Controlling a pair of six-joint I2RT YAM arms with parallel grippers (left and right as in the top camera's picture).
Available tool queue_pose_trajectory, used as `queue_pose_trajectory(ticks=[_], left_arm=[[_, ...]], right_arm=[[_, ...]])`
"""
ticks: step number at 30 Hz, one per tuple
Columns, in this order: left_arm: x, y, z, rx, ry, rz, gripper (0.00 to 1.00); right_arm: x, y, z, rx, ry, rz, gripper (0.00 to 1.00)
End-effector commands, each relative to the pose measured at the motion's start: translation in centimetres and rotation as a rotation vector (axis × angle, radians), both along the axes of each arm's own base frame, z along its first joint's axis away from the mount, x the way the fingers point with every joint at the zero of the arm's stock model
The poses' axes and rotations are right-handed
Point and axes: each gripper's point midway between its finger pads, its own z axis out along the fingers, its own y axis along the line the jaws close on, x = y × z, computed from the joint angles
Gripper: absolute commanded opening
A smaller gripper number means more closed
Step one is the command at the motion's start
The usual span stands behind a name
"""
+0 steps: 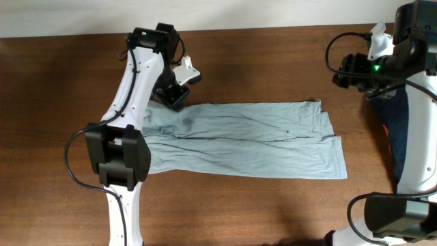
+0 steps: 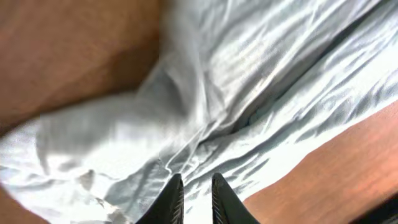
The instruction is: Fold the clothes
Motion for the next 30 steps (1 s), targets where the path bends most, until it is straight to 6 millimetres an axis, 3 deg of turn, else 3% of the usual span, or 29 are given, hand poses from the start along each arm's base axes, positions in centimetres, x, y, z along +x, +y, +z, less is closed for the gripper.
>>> queue_pose_trajectory(ticks=[1, 5, 8, 10, 14, 17, 18, 21, 24, 26, 28, 30], left_arm=[[-1.9, 0.8, -1.4, 0.034, 0.083, 0.006, 0.13], [-3.2, 1.1, -2.8, 0.048, 0.138, 0.01, 0.07], [-1.9, 0.7, -2.9, 0.042, 0.086, 0.06, 0.15], [-1.3, 1.9, -2.1, 0.113, 0.044, 0.129, 0.18], [0.0, 7.8, 1.9, 0.394, -0.139, 0.377, 0.18], [-0.4, 11.8, 5.4, 0.427, -0.213, 0.577, 0.18], [-0.8, 14.2, 6.7, 0.426, -0.23, 0.698, 0.18], [-1.4, 17.5, 7.6, 0.358, -0.219, 0.869, 0.19], [-0.7, 17.6, 6.8, 0.138, -0.16, 0.904, 0.19], [0.4, 16.0, 6.1, -0.081, -0.123, 0.864, 0.2], [1.0, 14.6, 5.4, -0.214, -0.108, 0.803, 0.2], [1.1, 13.6, 3.9, -0.252, -0.097, 0.759, 0.2]], right_arm=[[-0.2, -0.1, 0.6, -0.014, -0.017, -0.006, 0.69], [-0.2, -0.1, 0.6, -0.014, -0.017, -0.006, 0.69], [-0.2, -0.1, 0.6, -0.013, -0.016, -0.006, 0.71], [-0.1, -0.1, 0.4, -0.013, -0.01, -0.006, 0.76], [0.2, -0.3, -0.4, -0.015, 0.013, -0.008, 0.77], [-0.1, -0.3, -1.0, -0.014, 0.043, -0.01, 0.77], [-0.3, -0.5, -1.5, -0.026, 0.059, -0.015, 0.77], [-0.3, -0.3, -2.7, -0.01, 0.086, -0.013, 0.78], [-0.2, 0.4, -4.9, 0.029, 0.119, 0.002, 0.78], [0.3, 0.7, -7.4, 0.033, 0.135, 0.011, 0.76], [0.7, 0.9, -9.6, 0.038, 0.141, 0.003, 0.66], [1.1, 0.8, -12.4, 0.056, 0.152, -0.052, 0.46]])
